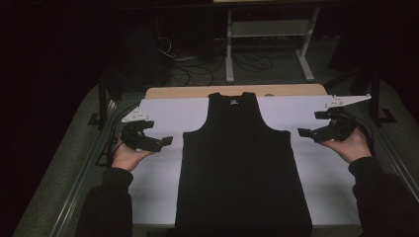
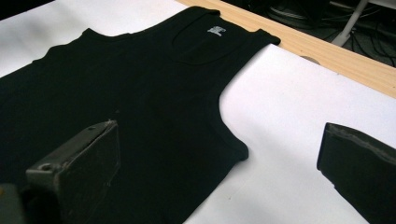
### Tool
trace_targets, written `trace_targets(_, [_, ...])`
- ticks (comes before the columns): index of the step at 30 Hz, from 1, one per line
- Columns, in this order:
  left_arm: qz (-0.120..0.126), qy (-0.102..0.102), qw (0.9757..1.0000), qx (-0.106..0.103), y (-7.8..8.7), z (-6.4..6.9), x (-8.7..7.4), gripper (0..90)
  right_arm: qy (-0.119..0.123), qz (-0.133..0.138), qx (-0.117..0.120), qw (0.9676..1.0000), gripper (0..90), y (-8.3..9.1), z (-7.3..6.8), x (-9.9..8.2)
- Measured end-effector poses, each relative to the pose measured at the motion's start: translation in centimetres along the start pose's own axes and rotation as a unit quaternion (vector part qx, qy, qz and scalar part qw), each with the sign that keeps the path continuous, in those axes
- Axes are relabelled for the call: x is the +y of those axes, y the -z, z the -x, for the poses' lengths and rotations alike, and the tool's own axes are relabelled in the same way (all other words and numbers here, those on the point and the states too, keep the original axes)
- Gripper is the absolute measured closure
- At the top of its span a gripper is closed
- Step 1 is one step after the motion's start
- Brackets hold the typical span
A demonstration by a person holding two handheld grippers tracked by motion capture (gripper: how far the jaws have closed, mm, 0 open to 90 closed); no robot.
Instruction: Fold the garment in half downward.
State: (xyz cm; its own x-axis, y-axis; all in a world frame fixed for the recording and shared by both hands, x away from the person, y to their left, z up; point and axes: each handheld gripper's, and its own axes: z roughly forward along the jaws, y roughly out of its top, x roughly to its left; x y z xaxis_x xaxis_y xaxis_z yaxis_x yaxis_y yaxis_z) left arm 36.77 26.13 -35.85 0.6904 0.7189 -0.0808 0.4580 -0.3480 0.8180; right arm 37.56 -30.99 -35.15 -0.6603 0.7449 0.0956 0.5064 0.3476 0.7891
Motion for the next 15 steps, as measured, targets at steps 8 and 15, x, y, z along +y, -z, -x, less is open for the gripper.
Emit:
trace_targets(8, [-0.008, 0.01, 0.9999, -0.005, -0.9, -0.8, -0.1, 0.0, -0.004, -0.011, 0.002, 0.9999, 0.0, -1.0, 0.6, 0.4])
trace_targets(15, [-0.018, 0.013, 0.9997, -0.009, -1.8, -1.4, 0.3, 0.0, -0.014, -0.017, 0.001, 0.9998, 0.0, -1.9, 1.4, 0.3])
